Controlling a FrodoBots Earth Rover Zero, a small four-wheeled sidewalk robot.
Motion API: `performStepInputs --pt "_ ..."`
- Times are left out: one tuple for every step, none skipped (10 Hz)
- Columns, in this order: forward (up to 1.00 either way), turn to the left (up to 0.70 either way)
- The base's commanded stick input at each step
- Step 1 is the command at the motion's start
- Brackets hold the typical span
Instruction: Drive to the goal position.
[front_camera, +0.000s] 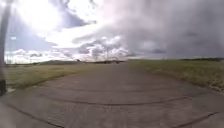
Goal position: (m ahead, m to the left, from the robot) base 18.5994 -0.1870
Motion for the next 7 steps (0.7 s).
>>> performStepInputs --pt "1.00 0.00" --pt "1.00 0.00" --pt "1.00 0.00" --pt "1.00 0.00" --pt "1.00 0.00" --pt "1.00 0.00" --pt "1.00 0.00"
